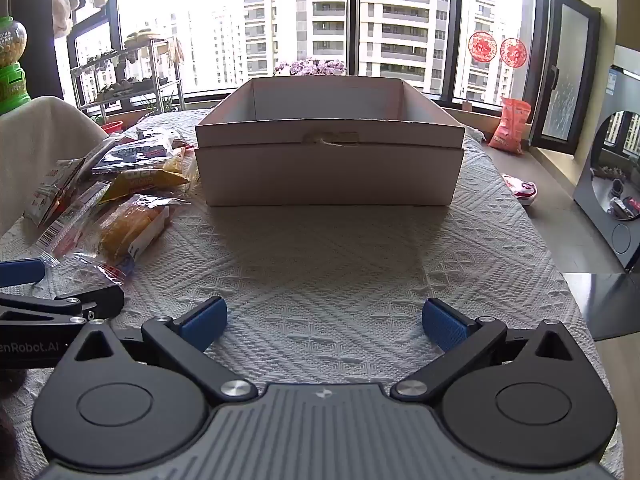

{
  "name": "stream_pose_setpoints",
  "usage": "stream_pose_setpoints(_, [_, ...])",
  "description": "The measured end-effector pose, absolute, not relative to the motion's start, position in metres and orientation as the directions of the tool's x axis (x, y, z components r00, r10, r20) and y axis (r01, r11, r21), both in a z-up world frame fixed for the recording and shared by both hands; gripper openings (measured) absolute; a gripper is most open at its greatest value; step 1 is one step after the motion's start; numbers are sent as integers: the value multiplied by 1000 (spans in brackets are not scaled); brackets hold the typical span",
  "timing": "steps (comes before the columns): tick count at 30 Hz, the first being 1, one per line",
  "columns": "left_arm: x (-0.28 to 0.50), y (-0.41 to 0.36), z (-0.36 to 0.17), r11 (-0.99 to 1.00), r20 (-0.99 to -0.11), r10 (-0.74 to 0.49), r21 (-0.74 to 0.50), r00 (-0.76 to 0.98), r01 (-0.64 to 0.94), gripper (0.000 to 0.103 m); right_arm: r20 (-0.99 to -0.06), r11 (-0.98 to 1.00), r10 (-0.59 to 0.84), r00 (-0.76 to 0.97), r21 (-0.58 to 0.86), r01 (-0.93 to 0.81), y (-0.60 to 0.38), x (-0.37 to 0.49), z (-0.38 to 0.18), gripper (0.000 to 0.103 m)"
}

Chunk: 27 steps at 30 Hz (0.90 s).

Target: Organize snacks

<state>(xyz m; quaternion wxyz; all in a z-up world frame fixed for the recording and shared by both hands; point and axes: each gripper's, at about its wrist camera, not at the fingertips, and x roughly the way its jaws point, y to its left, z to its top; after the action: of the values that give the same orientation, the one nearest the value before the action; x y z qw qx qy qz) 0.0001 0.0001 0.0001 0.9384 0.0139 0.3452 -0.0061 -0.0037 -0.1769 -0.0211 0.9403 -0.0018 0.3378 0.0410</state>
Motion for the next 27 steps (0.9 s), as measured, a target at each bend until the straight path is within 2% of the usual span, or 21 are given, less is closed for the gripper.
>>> stream_pose_setpoints(27, [0, 0, 0, 1000, -644, -2, 23, 765, 21, 103, -629, 996, 80, 773, 30, -78, -177, -4, -21, 103])
